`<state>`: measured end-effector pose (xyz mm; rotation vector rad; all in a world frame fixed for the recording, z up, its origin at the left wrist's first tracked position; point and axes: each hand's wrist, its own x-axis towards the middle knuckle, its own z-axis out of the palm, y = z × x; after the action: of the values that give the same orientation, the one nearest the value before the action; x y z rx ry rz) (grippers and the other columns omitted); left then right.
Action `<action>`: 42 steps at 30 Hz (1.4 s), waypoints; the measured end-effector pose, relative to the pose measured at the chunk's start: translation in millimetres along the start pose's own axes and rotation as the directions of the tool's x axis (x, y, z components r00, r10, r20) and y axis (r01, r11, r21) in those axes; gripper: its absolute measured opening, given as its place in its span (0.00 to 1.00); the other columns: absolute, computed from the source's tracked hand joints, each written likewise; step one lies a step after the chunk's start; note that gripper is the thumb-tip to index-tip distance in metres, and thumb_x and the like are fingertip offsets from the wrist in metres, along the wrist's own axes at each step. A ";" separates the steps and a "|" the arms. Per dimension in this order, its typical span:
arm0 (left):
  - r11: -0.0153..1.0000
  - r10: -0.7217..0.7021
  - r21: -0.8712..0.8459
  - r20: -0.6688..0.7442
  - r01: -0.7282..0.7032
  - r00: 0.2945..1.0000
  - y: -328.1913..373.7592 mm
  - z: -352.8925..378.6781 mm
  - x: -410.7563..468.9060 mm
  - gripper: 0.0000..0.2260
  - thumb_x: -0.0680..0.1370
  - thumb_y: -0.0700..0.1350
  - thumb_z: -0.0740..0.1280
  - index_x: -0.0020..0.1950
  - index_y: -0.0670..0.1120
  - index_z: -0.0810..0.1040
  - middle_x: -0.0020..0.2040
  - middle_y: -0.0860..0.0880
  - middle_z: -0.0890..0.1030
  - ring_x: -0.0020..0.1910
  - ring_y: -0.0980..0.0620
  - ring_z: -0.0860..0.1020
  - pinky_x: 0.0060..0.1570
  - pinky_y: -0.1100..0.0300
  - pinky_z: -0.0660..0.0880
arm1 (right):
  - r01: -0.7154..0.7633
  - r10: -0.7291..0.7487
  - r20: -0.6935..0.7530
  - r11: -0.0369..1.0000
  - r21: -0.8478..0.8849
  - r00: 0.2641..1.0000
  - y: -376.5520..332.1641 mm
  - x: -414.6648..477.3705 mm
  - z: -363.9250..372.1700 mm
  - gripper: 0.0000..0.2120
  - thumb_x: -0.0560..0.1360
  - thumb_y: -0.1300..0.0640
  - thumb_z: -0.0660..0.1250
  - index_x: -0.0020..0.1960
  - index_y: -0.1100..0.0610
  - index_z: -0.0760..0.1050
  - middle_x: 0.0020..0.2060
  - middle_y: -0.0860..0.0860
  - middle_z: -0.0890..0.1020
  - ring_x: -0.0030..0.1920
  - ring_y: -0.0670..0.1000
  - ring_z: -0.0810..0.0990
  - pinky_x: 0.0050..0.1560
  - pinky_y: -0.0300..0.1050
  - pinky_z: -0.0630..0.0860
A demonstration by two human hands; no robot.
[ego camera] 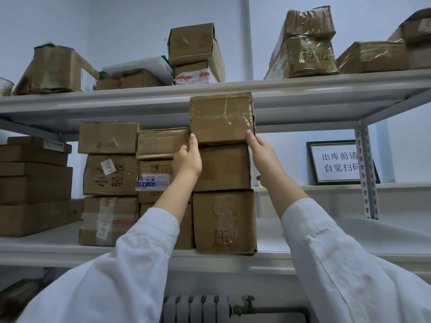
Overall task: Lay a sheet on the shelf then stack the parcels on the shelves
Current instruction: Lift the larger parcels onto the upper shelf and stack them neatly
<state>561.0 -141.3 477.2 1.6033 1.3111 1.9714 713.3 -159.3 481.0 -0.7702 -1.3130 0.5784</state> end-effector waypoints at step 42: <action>0.982 -0.189 -0.008 0.073 0.190 0.979 -81.8 7.6 -72.9 0.29 0.77 0.54 0.62 0.74 0.44 0.58 0.74 0.44 0.60 0.72 0.43 0.58 0.70 0.45 0.60 | -0.140 0.136 -0.048 0.987 -0.077 0.989 122.9 -53.1 8.9 0.35 0.75 0.46 0.67 0.75 0.54 0.57 0.67 0.52 0.72 0.65 0.52 0.74 0.63 0.47 0.73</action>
<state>567.4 -143.7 367.6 1.4685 1.3635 1.7900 701.1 -120.6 353.1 -0.9409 -1.2560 0.6187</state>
